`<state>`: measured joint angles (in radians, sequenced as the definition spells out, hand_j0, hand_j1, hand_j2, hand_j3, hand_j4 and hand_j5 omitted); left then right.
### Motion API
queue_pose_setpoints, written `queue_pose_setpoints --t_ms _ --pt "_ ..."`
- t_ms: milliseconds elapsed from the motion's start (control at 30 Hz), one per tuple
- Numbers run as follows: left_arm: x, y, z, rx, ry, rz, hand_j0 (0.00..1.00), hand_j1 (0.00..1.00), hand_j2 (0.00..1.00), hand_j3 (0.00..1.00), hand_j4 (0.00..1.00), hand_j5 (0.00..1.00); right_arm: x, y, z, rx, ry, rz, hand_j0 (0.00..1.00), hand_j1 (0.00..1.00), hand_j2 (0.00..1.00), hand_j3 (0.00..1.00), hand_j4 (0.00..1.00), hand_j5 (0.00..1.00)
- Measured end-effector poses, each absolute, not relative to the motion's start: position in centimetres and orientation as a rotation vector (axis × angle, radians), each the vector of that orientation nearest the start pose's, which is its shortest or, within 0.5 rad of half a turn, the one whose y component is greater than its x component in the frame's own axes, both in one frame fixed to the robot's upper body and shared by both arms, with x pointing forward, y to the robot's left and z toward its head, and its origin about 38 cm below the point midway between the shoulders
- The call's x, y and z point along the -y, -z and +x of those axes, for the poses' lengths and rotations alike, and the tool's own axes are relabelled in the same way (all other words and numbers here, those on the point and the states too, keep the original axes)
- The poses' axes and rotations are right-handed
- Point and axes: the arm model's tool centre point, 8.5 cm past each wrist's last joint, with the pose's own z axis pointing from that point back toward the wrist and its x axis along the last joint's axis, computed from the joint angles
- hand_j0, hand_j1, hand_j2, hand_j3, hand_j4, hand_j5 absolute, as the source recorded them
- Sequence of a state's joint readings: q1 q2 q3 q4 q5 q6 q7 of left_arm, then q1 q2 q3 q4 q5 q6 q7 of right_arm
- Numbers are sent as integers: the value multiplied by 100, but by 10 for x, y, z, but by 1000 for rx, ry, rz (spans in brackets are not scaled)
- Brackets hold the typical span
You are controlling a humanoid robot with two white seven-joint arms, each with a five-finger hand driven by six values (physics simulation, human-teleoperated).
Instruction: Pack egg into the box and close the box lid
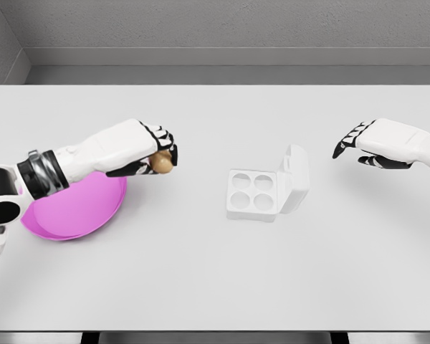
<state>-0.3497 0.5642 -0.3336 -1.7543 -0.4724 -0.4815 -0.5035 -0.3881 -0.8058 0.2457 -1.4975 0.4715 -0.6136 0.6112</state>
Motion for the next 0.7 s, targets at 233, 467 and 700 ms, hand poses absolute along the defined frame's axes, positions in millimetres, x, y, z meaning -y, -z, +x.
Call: queue_pose_setpoints --t_ms 233,467,700 --pt "-188 -213 385 1829 1881 289 27 27 27 27 27 27 359 -207 410 1340 -1971 -509 62 62 62 62 62 62" --pt "-166 -213 391 1844 1914 242 27 27 27 27 27 27 358 -207 410 1341 -1971 -507 62 62 62 62 62 62" --pt "-135 -202 391 1841 1965 158 27 27 27 27 27 27 358 -207 410 1342 -1971 -507 62 62 62 62 62 62"
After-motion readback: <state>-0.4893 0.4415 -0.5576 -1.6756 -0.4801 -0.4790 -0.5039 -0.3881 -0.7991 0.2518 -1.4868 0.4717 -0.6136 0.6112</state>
